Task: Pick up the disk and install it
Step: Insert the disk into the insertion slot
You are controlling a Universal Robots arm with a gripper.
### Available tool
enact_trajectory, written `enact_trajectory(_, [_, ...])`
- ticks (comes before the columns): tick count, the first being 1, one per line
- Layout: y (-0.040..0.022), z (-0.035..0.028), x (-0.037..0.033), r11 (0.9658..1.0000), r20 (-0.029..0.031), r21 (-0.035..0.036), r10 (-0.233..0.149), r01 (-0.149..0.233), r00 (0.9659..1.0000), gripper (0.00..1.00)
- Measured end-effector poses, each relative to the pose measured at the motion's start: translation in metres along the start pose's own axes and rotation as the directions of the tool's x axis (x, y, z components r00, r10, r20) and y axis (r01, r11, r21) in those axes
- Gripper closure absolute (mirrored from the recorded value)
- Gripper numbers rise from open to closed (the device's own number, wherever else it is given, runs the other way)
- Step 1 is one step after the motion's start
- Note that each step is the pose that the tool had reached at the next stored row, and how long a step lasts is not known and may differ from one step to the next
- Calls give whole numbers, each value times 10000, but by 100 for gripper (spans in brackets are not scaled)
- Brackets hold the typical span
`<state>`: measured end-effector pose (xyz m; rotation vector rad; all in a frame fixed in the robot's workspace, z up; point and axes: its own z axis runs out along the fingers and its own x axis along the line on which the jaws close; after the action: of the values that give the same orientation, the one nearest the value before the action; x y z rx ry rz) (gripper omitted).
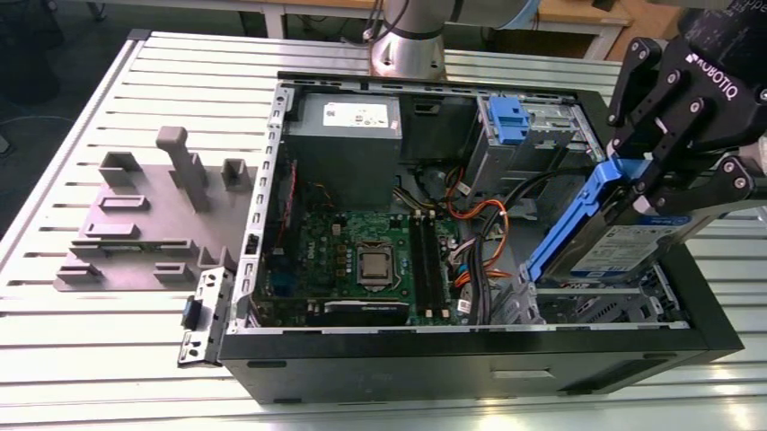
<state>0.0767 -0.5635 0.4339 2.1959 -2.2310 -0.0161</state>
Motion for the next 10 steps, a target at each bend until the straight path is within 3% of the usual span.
enact_trajectory(10, [-13, 29, 0, 10000, -2, 0, 8, -8, 10000, 64])
